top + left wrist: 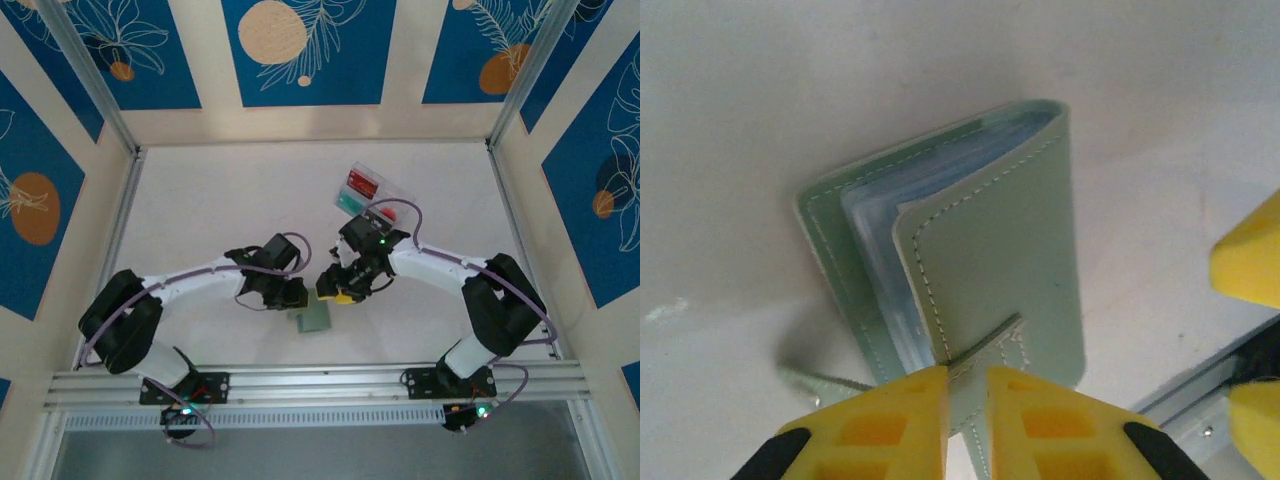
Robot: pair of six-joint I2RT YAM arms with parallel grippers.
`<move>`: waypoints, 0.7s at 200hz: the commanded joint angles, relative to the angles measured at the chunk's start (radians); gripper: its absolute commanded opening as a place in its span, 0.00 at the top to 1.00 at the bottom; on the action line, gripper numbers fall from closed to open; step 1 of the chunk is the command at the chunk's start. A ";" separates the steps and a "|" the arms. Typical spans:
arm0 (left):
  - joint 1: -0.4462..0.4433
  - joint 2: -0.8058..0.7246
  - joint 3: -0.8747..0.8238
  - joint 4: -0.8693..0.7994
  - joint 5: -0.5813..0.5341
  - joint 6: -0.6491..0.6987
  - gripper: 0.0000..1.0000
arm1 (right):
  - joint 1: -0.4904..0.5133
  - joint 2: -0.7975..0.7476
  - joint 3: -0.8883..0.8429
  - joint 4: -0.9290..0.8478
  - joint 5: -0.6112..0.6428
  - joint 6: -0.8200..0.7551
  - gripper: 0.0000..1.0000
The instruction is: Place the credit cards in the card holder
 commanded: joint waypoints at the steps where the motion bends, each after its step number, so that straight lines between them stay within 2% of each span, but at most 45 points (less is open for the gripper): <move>1: 0.003 0.026 -0.039 0.006 0.006 0.029 0.84 | -0.005 0.032 -0.034 0.065 -0.069 -0.008 0.43; 45: 0.019 0.051 -0.107 0.029 -0.010 0.034 0.85 | 0.001 0.097 -0.054 0.134 -0.114 -0.015 0.36; 89: 0.023 0.080 -0.148 0.056 -0.019 0.036 0.86 | 0.037 0.169 -0.032 0.177 -0.150 -0.024 0.37; 118: 0.033 0.083 -0.182 0.082 -0.016 0.026 0.87 | 0.054 0.191 -0.046 0.252 -0.228 -0.004 0.45; 140: 0.038 0.075 -0.189 0.094 -0.005 0.019 0.87 | 0.058 0.193 -0.058 0.320 -0.297 0.025 0.66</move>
